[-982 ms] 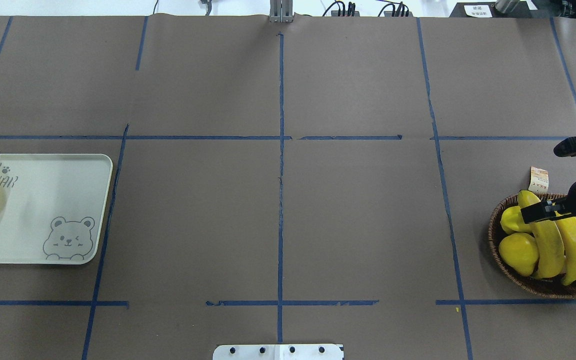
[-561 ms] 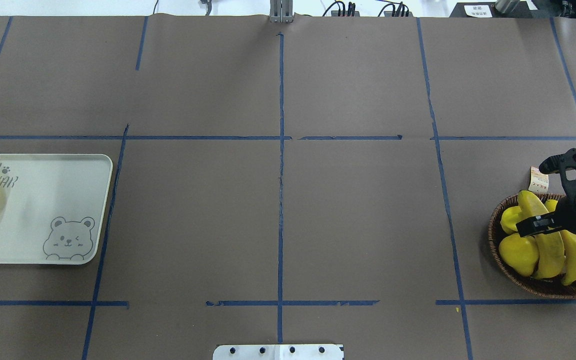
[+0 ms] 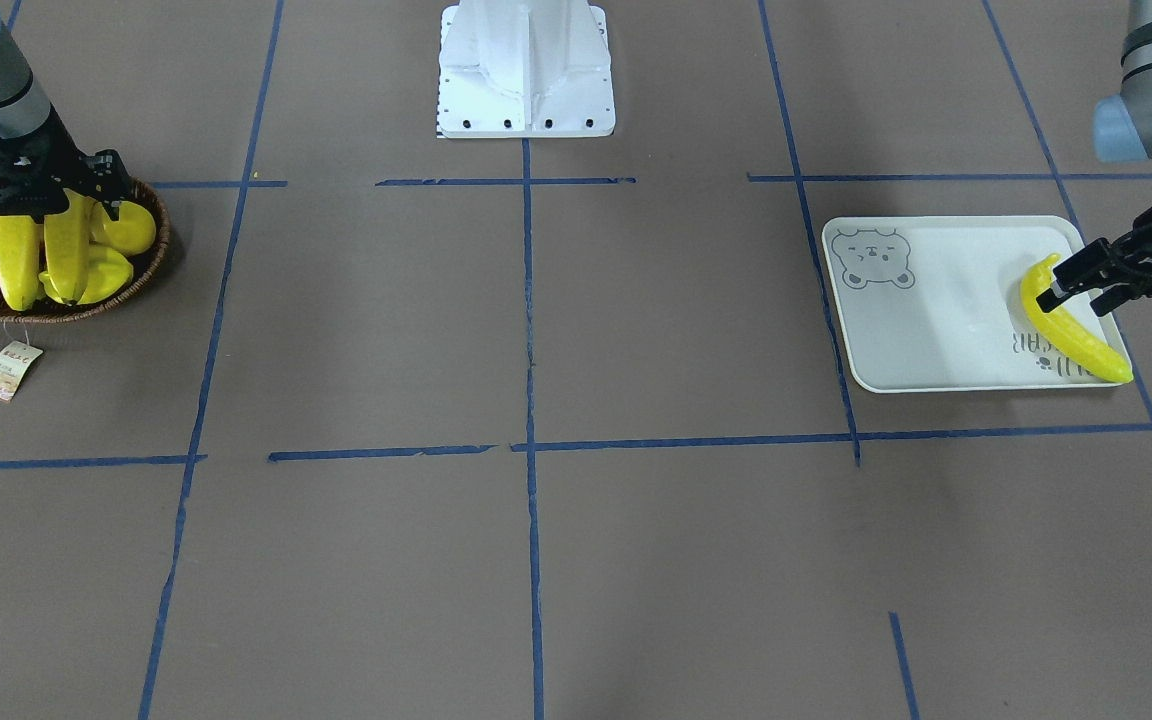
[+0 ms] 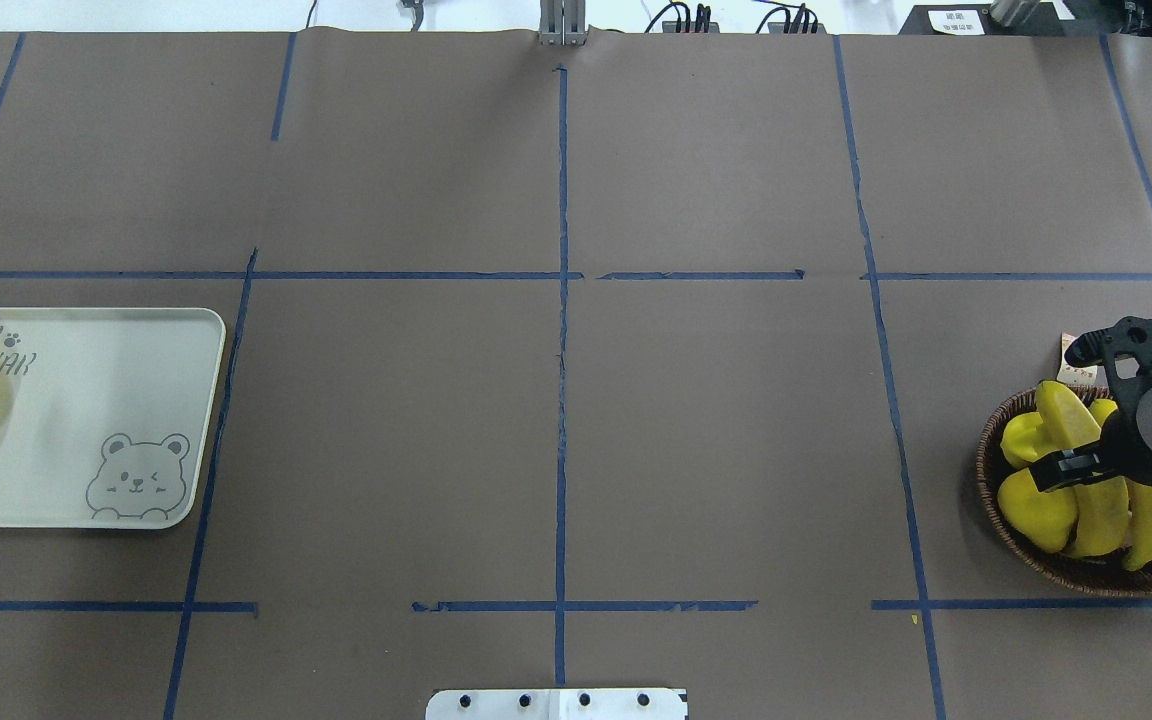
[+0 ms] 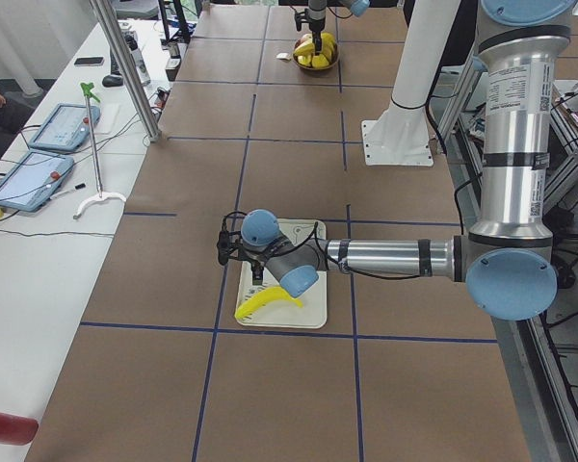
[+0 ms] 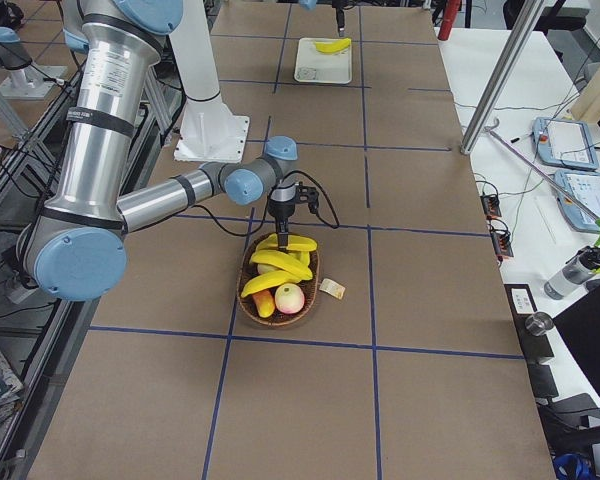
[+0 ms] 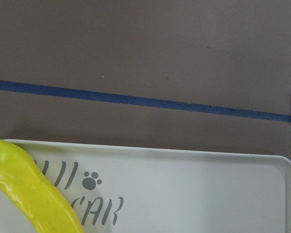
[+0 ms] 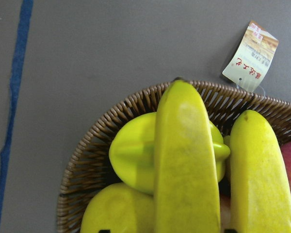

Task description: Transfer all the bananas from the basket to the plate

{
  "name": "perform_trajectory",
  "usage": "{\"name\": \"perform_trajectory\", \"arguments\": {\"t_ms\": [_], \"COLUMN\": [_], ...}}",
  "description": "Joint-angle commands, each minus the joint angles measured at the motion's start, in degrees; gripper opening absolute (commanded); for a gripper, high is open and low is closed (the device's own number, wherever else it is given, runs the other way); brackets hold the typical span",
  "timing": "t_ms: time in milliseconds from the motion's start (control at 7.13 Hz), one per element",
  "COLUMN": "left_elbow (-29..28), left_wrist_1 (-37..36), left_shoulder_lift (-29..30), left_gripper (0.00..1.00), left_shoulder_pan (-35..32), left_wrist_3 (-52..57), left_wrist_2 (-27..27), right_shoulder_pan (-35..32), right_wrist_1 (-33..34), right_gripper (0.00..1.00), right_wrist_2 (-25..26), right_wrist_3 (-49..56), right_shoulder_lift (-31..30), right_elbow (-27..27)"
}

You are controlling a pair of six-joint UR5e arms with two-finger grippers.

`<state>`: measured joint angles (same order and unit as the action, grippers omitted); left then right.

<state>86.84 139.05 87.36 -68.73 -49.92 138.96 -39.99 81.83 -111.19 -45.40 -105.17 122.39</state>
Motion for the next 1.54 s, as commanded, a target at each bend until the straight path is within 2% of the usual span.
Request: {"name": "perform_trajectory", "arguments": {"t_ms": [0,140,421,561,842,1122,1403], "left_elbow": [0.0,0.0,0.0,0.09,0.0,0.17,1.14], "left_wrist_1": [0.0,0.0,0.0,0.0,0.0,0.35,0.96], "left_shoulder_lift": [0.0,0.0,0.0,0.0,-0.09,0.0,0.61], "left_gripper": [1.0,1.0,1.0,1.0,1.0,1.0,1.0], "left_shoulder_pan": [0.0,0.0,0.0,0.0,0.0,0.0,0.09], "left_wrist_3": [0.0,0.0,0.0,0.0,-0.09,-0.53,-0.79], "left_wrist_2": [0.0,0.0,0.0,0.0,0.0,0.7,0.88], "right_shoulder_pan": [0.35,0.35,0.26,-0.09,-3.41,-6.23,-6.15], "right_wrist_1": [0.09,0.09,0.0,0.0,0.44,0.09,-2.53], "right_gripper": [0.68,0.56,0.19,0.12,0.07,0.06,0.07], "right_wrist_2": [-0.07,0.01,0.01,-0.07,-2.0,-8.57,-9.04], "right_wrist_3": [0.05,0.05,0.14,0.05,-0.03,-2.3,-15.52], "right_shoulder_lift": [0.14,0.14,0.4,0.23,-0.13,0.66,8.62], "right_elbow": [-0.75,-0.92,-0.67,0.29,5.11,8.47,7.96]}}
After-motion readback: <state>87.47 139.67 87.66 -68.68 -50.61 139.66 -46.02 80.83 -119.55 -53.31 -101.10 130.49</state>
